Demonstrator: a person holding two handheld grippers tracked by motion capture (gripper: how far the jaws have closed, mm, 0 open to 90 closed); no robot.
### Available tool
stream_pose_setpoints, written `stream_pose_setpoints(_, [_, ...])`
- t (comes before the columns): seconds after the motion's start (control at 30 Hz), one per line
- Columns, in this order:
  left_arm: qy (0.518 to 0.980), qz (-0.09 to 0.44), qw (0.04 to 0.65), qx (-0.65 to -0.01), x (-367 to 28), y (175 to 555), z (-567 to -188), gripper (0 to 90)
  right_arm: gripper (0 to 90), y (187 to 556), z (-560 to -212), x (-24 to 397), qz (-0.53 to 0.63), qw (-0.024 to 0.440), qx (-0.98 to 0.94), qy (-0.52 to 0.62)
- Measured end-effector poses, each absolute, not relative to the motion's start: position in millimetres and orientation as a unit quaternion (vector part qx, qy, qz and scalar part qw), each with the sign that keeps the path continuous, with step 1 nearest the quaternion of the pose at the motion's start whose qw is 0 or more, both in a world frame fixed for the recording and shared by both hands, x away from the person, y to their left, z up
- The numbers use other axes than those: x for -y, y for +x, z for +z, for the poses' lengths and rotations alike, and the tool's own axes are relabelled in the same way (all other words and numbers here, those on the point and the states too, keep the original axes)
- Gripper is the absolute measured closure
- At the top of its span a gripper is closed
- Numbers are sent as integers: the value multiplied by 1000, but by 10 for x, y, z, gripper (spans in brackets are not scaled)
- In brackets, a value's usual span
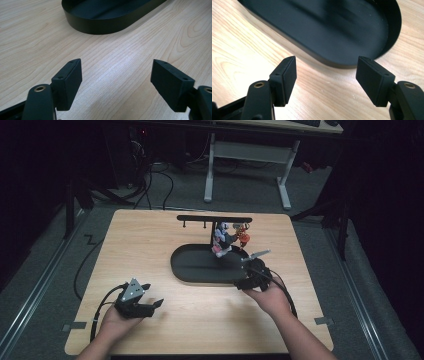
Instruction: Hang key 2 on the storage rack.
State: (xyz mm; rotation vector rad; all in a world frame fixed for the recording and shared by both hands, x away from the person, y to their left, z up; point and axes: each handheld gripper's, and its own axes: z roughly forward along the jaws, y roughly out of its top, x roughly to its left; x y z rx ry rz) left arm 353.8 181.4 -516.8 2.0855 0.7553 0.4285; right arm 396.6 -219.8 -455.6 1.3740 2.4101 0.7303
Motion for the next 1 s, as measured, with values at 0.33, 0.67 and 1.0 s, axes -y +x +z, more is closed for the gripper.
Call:
stream_pose_setpoints(0.33, [830, 137, 443, -311, -1815, 3531, -5182, 258, 329, 3224, -5121, 2594, 349, 189, -776, 491])
stream_pose_setpoints(0.67, [829, 124, 445, -316, -1718, 3519, -5203, 255, 302, 3020, -5123, 2903, 401, 217, -741, 494])
stream_pose_setpoints(1.0, [834, 126, 435, -314, -1686, 3500, -5234, 239, 276, 3029, -5139, 2871, 408, 227, -747, 474])
